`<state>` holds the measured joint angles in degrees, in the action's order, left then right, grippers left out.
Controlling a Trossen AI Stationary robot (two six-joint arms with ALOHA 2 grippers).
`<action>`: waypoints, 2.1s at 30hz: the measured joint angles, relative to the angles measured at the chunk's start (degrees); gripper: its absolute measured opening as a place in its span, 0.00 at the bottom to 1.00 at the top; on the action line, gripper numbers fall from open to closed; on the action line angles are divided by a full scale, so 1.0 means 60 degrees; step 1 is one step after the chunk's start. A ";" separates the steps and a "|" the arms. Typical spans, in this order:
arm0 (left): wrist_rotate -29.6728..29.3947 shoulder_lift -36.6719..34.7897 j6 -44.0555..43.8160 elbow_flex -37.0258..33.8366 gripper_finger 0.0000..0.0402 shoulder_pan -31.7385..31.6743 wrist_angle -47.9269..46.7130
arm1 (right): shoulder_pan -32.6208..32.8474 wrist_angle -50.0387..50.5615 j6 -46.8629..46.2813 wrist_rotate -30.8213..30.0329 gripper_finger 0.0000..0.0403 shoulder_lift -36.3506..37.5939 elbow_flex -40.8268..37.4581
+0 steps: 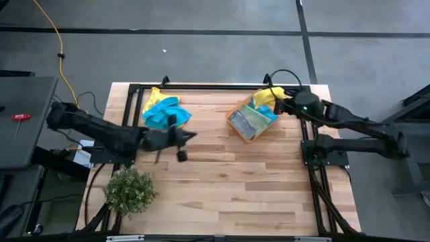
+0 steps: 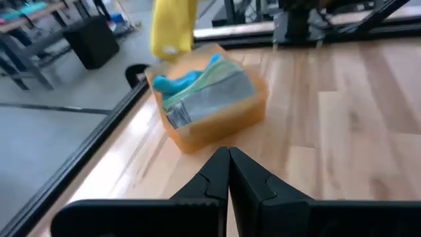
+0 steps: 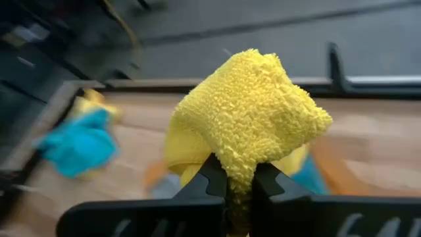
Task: Fold microfiber towels
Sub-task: Put the right folded yellow microfiber cloth into the orange bin
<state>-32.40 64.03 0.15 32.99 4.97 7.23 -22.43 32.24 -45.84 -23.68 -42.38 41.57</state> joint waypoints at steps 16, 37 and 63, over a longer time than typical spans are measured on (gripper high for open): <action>0.3523 0.7288 0.0282 0.4393 0.00 -0.4916 0.0958 | 0.0141 -0.1548 0.0978 0.0130 0.02 0.0880 -0.0836; 0.5653 0.8485 -0.0854 0.6223 0.00 -0.3722 -0.0744 | 0.0639 -0.0681 0.0887 -0.0682 0.02 0.0873 -0.0836; 0.2237 0.7884 -0.1609 0.6208 0.00 -0.2884 -0.1250 | 0.0636 -0.1197 0.1074 -0.0598 0.02 -0.0056 -0.0836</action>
<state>-18.98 111.33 -9.51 70.24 -12.34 -0.27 -18.61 25.06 -39.40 -27.27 -42.72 36.56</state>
